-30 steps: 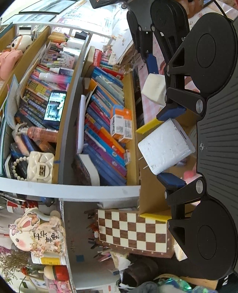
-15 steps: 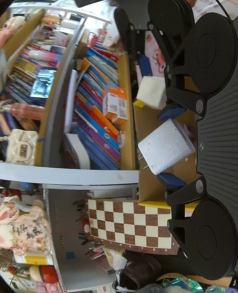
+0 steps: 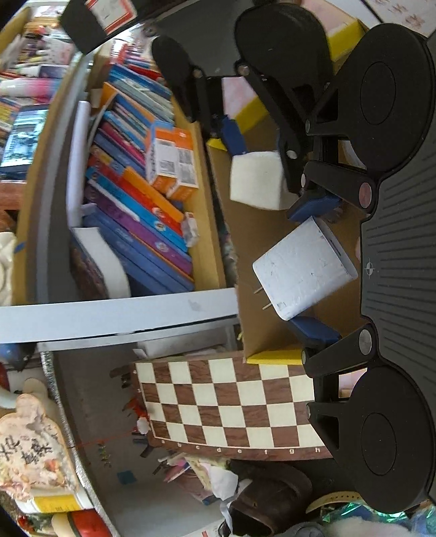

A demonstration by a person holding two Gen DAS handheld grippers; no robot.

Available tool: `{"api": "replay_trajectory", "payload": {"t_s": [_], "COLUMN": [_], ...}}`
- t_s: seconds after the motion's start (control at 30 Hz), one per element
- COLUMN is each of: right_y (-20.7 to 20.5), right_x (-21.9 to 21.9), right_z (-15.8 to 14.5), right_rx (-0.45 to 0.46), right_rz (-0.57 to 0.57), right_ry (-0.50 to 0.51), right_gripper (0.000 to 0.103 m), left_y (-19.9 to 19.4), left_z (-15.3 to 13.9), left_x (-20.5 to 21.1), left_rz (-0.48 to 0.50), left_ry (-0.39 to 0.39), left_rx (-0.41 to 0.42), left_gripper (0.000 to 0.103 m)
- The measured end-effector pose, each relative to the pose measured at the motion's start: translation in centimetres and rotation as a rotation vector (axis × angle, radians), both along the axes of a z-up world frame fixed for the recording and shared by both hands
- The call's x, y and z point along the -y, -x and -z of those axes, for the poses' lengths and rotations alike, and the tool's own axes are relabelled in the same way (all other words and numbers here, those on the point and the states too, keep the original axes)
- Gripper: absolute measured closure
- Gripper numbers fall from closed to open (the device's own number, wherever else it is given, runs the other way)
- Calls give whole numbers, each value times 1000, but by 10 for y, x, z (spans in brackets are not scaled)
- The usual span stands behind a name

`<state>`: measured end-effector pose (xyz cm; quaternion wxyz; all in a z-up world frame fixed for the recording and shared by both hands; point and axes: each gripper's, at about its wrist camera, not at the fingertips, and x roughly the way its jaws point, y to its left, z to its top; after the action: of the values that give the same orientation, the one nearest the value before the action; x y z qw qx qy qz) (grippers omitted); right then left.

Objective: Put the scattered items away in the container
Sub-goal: 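Lift the charger and eraser block and carry both over the yellow box, then lower into the box and open the left tool while the right tool releases the eraser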

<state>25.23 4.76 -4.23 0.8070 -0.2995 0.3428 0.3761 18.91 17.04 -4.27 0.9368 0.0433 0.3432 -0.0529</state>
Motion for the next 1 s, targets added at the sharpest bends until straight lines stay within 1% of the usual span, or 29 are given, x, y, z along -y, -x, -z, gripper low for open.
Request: {"api": "replay_trajectory", "payload": {"t_s": [0.23,0.37,0.43,0.57,0.77,1.0], "right_y": [-19,-26,-24,-19,-17,-18], "right_x": [-10,-20,-25,-35,-48,-56], "right_z": [19,28,32,40,48,59], "right_rx": [-12,-19,-14,13,74,98], "right_rz": [-66,-109,-153,-240,-331,-463], "right_ry": [68,94,108,143,182,251], "right_gripper": [57,57,57,57,57,56], "left_y": [-7,-11,-13,-16,-20,-24], "left_z": [17,22,22,23,26,28], "left_x": [3,3,3,2,6,11], "left_rz": [54,66,68,55,68,100], "left_ry": [-73,-91,-87,-82,-104,-130], "left_rx": [-61,-92,-105,-134,-161,-191], "left_gripper": [41,40,40,40,40,40]}}
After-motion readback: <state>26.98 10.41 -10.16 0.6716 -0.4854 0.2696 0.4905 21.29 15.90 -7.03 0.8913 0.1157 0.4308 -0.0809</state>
